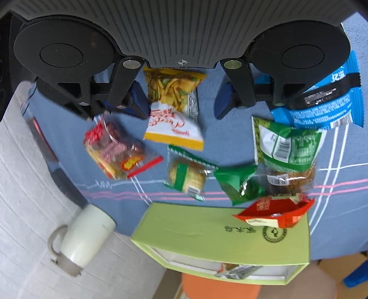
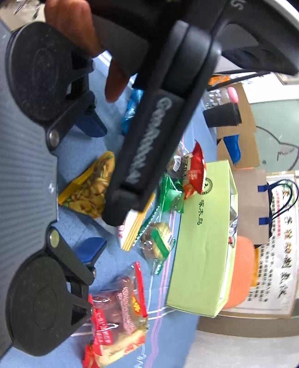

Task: Organize snacks
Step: 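Lower the yellow chip bag into the green box and open the left gripper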

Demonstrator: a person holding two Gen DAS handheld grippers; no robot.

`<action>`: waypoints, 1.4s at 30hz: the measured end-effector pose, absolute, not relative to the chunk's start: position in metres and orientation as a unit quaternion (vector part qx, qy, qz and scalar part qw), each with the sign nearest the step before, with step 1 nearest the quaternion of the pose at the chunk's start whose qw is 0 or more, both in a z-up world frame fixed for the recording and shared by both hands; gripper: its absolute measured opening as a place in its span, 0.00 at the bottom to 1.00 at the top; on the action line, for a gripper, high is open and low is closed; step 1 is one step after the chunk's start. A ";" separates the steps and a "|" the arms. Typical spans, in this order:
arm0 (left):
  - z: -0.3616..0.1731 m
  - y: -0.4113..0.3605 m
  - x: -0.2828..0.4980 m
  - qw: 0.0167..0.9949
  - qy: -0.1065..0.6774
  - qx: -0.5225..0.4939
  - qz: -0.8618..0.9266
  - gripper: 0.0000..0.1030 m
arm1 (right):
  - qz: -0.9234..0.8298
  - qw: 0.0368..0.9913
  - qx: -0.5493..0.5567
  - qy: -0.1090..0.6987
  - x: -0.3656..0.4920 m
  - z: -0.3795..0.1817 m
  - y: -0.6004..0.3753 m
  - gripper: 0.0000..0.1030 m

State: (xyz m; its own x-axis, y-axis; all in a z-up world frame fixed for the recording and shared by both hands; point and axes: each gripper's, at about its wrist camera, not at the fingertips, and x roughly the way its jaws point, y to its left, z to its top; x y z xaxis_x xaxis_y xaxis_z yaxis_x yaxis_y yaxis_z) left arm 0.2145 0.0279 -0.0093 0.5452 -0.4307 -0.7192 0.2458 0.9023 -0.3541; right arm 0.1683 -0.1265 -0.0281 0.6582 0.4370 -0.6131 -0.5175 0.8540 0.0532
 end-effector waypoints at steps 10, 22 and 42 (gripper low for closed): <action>0.026 0.024 0.221 0.873 0.411 -0.142 -0.221 0.14 | 0.264 0.923 -0.067 0.273 0.168 0.010 -0.148 0.70; 0.100 0.003 0.366 0.892 0.361 -0.148 -0.227 0.14 | 0.239 0.938 -0.134 0.215 0.313 0.074 -0.159 0.71; 0.067 -0.002 0.426 0.909 0.368 -0.113 -0.162 0.44 | 0.240 0.937 -0.116 0.225 0.363 0.059 -0.169 0.90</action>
